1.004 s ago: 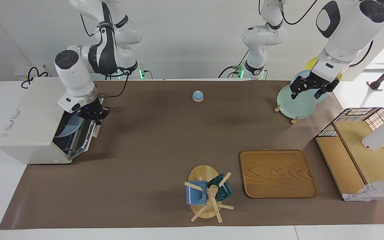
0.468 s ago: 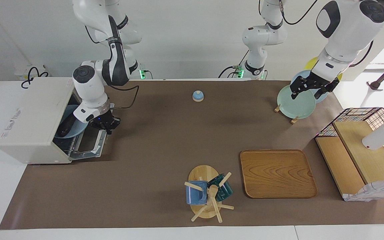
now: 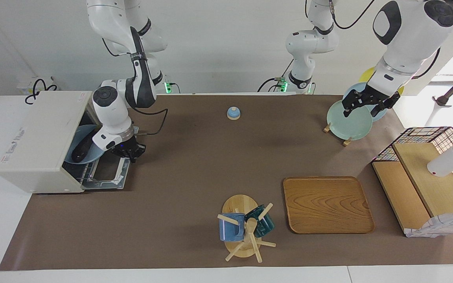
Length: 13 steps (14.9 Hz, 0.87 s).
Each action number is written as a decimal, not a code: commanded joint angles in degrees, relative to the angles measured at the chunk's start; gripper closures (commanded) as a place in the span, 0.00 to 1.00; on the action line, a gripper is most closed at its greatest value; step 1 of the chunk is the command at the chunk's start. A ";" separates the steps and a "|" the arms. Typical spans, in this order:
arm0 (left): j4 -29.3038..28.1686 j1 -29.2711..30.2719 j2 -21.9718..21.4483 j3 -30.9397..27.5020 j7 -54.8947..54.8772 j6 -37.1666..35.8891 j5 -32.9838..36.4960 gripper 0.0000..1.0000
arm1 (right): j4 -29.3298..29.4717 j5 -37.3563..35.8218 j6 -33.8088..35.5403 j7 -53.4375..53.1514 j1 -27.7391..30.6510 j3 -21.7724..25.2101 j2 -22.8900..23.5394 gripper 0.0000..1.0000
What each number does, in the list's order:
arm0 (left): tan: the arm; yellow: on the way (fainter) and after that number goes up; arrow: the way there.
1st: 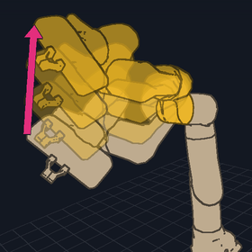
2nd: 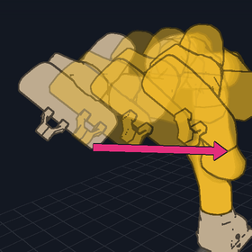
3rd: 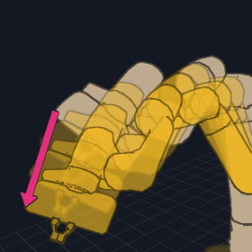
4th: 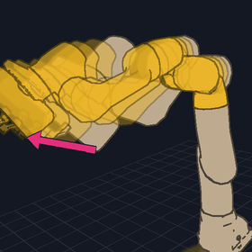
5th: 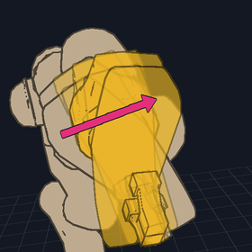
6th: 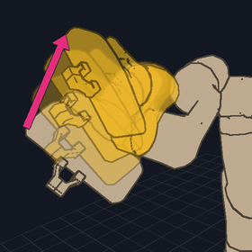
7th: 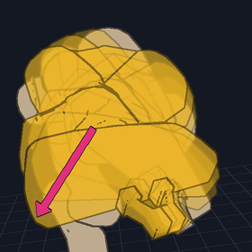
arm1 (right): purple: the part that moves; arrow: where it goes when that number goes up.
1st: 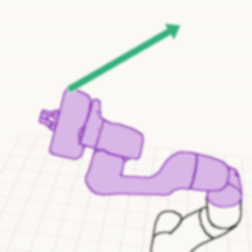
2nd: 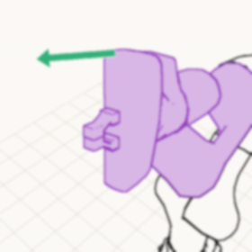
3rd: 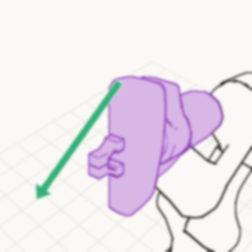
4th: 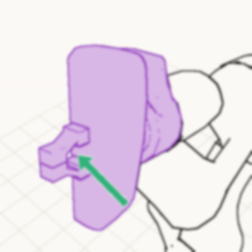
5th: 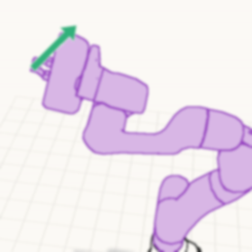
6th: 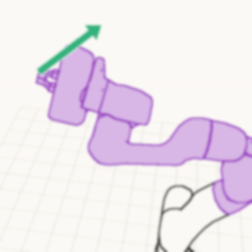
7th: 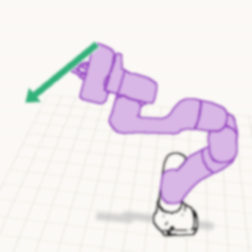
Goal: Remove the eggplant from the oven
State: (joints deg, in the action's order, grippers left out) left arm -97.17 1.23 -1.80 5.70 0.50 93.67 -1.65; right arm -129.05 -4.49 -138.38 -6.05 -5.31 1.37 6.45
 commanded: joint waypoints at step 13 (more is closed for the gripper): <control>0.05 0.62 -0.40 0.37 0.46 -0.07 1.03 0.00 | 6.36 -6.94 20.61 0.25 5.82 1.00 -6.10 0.48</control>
State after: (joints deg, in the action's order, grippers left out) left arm -97.17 1.23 -1.80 5.70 0.50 93.67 -1.65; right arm -119.84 -10.56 -116.80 -7.55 -2.07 2.95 1.73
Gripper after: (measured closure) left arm 0.000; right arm 0.463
